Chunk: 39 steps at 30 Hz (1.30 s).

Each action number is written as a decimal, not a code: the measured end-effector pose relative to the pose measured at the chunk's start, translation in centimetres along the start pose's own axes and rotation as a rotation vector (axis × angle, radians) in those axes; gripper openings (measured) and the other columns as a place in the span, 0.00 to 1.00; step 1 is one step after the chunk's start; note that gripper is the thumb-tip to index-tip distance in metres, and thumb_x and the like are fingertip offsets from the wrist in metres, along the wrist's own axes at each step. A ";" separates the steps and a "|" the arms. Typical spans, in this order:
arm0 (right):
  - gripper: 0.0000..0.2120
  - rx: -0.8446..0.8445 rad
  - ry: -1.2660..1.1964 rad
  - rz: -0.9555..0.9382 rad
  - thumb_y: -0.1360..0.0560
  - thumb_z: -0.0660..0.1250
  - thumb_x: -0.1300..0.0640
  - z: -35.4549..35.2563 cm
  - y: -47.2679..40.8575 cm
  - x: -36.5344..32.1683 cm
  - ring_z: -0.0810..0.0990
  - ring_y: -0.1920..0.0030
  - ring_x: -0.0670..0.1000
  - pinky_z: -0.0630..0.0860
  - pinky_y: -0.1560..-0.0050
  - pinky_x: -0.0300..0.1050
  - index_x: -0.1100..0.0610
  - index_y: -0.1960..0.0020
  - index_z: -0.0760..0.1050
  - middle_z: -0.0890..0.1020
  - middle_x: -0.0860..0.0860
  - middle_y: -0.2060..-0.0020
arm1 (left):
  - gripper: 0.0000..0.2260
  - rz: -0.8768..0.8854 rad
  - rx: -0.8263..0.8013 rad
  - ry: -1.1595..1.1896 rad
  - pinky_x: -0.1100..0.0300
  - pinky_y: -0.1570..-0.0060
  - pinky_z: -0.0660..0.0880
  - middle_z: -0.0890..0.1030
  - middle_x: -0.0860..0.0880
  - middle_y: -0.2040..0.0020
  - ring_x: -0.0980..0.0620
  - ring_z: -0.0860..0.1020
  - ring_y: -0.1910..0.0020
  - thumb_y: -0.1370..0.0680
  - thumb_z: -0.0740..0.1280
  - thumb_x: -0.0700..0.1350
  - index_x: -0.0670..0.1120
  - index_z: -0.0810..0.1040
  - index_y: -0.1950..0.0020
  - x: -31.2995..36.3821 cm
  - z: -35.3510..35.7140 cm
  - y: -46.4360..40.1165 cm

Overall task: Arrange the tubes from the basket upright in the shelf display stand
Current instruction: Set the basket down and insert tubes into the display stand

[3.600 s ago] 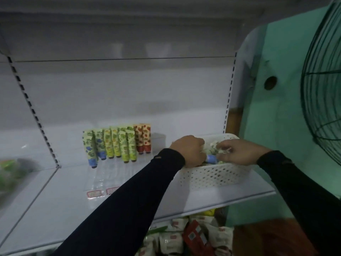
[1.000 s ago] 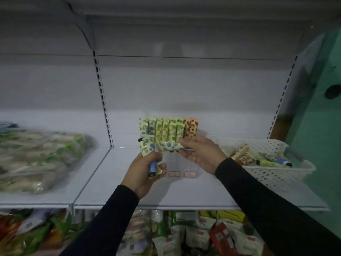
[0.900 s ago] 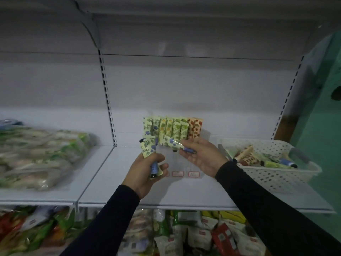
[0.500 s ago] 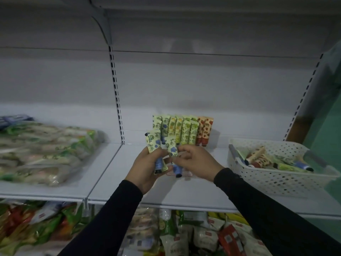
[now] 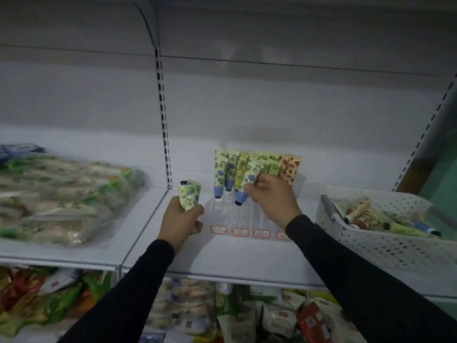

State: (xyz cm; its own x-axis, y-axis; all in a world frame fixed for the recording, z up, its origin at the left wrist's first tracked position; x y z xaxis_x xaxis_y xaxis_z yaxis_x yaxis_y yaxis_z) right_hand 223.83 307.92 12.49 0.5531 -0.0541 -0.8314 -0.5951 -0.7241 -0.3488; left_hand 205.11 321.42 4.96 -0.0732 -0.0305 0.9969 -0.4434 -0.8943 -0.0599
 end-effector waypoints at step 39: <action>0.08 0.053 0.266 -0.016 0.26 0.72 0.56 3.8 -3.6 -1.1 0.81 0.61 0.50 0.76 0.58 0.41 0.61 0.58 0.80 0.84 0.52 0.62 | 0.13 0.054 -0.039 -0.068 0.53 0.68 0.74 0.75 0.44 0.63 0.46 0.76 0.71 0.34 0.68 0.47 0.45 0.71 0.54 -3.7 -1.6 -3.0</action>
State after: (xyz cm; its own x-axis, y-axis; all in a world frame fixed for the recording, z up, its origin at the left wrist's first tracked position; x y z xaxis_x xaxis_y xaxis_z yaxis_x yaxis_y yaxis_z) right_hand 223.14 313.18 13.00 0.6922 -0.2268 -0.6851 -0.6110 -0.6895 -0.3891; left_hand 205.31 324.96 1.34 -0.0376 -0.1099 0.9932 -0.4747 -0.8726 -0.1145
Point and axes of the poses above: each hand's wrist, its own y-axis away from the middle knuckle, its own z-axis out of the palm, x = y × z, the point moved 9 cm from there along -y, towards the middle knuckle
